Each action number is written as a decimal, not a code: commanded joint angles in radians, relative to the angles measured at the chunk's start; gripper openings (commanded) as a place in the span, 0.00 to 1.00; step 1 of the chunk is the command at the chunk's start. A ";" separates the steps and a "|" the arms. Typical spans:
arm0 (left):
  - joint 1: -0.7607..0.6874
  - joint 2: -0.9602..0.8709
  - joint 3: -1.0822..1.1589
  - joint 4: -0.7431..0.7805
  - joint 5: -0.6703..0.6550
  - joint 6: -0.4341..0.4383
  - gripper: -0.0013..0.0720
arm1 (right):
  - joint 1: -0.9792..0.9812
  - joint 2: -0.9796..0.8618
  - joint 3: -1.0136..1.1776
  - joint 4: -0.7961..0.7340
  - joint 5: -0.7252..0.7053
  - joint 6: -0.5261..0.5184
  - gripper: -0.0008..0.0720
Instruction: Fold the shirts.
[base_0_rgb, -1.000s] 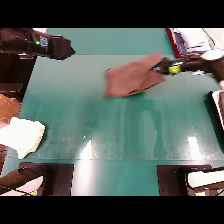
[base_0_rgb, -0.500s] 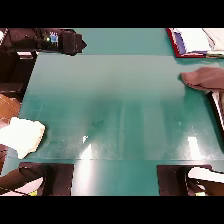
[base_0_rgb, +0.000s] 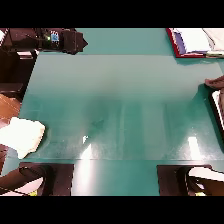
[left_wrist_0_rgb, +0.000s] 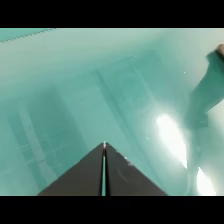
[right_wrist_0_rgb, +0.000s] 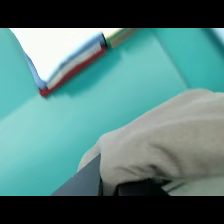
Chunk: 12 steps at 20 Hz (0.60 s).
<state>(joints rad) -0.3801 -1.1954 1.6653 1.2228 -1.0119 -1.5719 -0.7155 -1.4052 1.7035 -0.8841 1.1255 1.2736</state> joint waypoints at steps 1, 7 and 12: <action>0.000 -0.001 0.000 0.000 -0.001 0.002 0.05 | -0.007 0.000 0.126 -0.010 0.059 0.017 0.03; 0.000 -0.001 0.000 0.001 -0.027 0.010 0.05 | -0.065 0.020 0.160 -0.132 0.221 0.016 0.03; 0.000 -0.001 0.000 0.004 -0.055 0.036 0.05 | -0.151 0.157 -0.068 -0.379 0.229 0.015 0.03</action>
<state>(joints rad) -0.3801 -1.1954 1.6653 1.2247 -1.0496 -1.5562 -0.8207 -1.3136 1.7386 -1.1103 1.3308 1.2892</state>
